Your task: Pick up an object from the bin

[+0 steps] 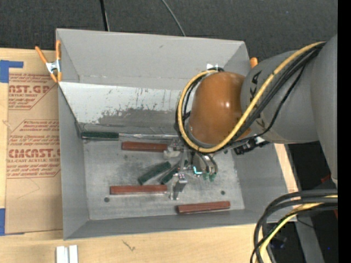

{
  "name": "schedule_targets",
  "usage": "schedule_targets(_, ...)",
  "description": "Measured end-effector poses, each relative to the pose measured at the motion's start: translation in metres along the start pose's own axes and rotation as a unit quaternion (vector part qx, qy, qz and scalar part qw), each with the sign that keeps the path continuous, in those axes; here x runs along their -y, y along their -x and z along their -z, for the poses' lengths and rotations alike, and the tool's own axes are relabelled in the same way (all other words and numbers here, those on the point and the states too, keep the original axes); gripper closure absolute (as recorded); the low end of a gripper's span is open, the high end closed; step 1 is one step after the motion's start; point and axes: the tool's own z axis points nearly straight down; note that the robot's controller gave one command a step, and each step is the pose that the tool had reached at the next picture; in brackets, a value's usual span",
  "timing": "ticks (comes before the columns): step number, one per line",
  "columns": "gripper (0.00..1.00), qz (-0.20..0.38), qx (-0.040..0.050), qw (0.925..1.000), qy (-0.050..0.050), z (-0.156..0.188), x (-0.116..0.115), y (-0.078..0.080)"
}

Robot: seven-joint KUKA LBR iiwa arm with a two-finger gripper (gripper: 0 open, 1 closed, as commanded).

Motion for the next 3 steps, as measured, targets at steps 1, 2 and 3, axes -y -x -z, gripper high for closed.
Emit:
schedule_targets(1, 0.0, 0.0, 0.0033, 1.0, 0.0, 0.003, 0.0, 0.002)
schedule_targets(2, 0.0, 0.038, 0.006, 0.9993, 0.0, -0.054, -0.011, -0.004)
schedule_targets(3, 0.0, 0.044, 0.0043, 0.999, 0.0, -0.041, -0.011, -0.005)
